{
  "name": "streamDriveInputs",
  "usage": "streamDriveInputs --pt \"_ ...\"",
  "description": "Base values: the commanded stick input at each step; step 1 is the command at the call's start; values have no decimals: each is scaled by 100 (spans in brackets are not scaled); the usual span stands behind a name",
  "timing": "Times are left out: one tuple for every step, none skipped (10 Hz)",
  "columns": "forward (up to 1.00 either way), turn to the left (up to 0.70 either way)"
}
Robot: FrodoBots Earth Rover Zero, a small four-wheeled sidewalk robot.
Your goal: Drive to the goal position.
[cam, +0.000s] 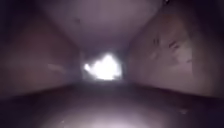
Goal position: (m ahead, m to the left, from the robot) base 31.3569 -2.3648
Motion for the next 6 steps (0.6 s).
streamDriveInputs --pt "100 12" --pt "100 9" --pt "100 6" --pt "100 5" --pt "100 5" --pt "100 9"
